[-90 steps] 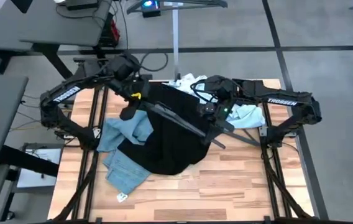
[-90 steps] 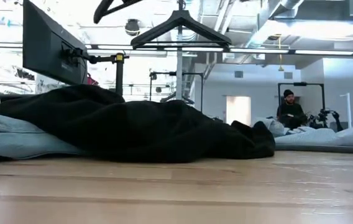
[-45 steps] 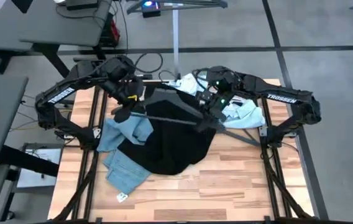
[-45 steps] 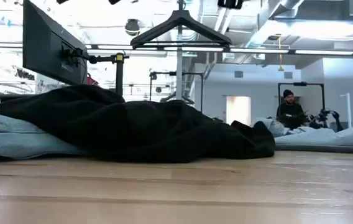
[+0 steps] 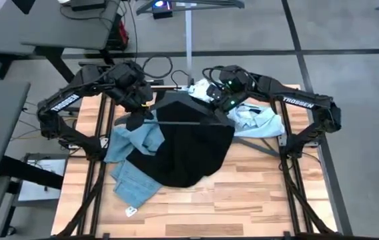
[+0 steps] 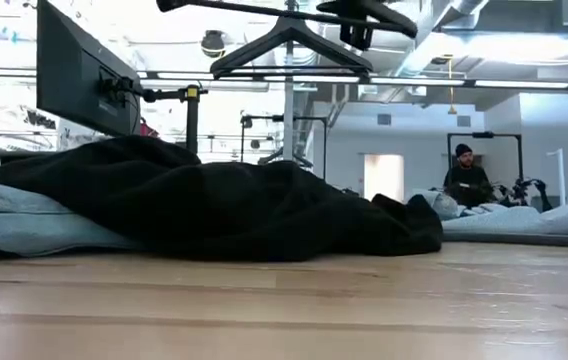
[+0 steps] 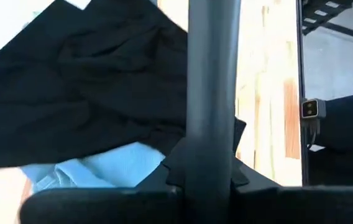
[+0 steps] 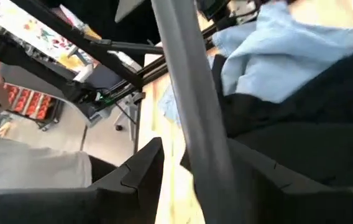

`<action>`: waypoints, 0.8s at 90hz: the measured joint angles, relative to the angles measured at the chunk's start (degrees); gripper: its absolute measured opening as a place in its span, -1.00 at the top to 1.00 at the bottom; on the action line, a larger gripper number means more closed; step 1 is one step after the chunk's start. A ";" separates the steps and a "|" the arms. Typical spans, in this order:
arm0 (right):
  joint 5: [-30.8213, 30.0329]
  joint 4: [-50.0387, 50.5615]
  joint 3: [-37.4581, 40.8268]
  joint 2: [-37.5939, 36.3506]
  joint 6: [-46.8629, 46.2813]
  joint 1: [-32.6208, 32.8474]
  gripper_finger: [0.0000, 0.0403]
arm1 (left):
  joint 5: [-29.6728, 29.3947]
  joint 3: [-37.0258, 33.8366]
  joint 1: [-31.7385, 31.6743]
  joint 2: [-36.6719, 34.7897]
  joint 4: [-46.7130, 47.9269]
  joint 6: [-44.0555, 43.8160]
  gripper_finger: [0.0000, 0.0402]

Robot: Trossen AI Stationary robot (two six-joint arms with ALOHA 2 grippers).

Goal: Hang clothes
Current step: Hang the grey hanger on the rack

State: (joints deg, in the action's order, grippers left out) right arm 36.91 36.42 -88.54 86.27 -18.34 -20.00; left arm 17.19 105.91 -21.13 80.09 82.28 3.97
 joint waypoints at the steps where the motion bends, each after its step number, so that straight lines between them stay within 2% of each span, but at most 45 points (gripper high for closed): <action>1: -0.01 0.06 -0.01 -0.12 0.19 -0.27 0.29 | -0.12 0.00 -0.12 -0.05 0.27 0.12 0.96; 26: 0.19 3.46 -0.01 -1.37 4.74 -4.48 0.34 | -0.80 -0.02 -2.90 -1.19 0.92 2.06 0.95; 72: -0.01 5.77 -0.01 -1.06 8.32 -2.85 0.34 | 0.79 -0.02 -4.52 -1.59 -3.72 3.67 0.95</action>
State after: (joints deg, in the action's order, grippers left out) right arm 36.91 42.19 -88.55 85.21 -10.02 -22.85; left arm 17.98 105.89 -25.65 78.50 78.55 7.64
